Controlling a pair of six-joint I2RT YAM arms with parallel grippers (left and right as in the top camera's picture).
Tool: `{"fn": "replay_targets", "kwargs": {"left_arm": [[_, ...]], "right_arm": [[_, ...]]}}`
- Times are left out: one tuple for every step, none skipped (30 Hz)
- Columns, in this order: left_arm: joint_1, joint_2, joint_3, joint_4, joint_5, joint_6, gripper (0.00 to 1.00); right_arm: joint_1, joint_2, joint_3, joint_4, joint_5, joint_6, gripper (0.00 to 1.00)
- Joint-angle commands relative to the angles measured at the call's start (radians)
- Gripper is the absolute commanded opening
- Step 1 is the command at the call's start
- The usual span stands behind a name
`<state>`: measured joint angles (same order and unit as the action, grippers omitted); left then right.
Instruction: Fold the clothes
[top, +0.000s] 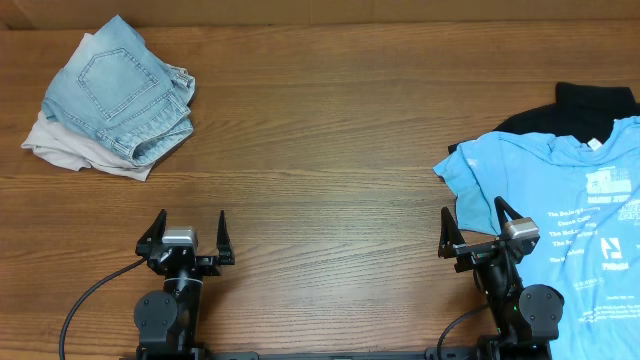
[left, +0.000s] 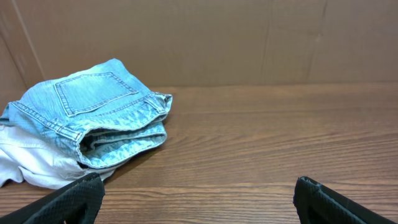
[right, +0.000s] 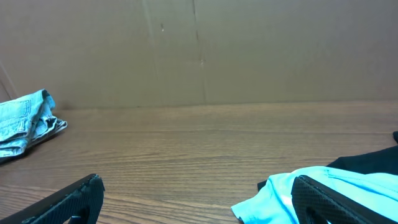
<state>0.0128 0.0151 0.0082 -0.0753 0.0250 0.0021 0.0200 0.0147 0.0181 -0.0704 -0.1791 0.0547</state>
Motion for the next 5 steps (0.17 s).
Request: {"fn": "replay_targets", "kwargs": {"left_arm": [[-0.005,-0.011,-0.003,-0.002,-0.007,-0.005,1.0],[-0.005,-0.011,-0.003,-0.002,-0.007,-0.005,1.0],[-0.005,-0.011,-0.003,-0.002,-0.007,-0.005,1.0],[-0.005,-0.011,-0.003,-0.002,-0.007,-0.005,1.0],[-0.005,-0.011,-0.003,-0.002,-0.007,-0.005,1.0]], "right_arm": [[-0.005,-0.012,-0.01,0.006,0.002,-0.003,1.0],[-0.005,-0.012,-0.01,0.006,0.002,-0.003,1.0],[-0.005,-0.012,-0.01,0.006,0.002,-0.003,1.0],[-0.005,-0.012,-0.01,0.006,0.002,-0.003,1.0],[-0.005,-0.012,-0.01,0.006,0.002,-0.003,1.0]]}}
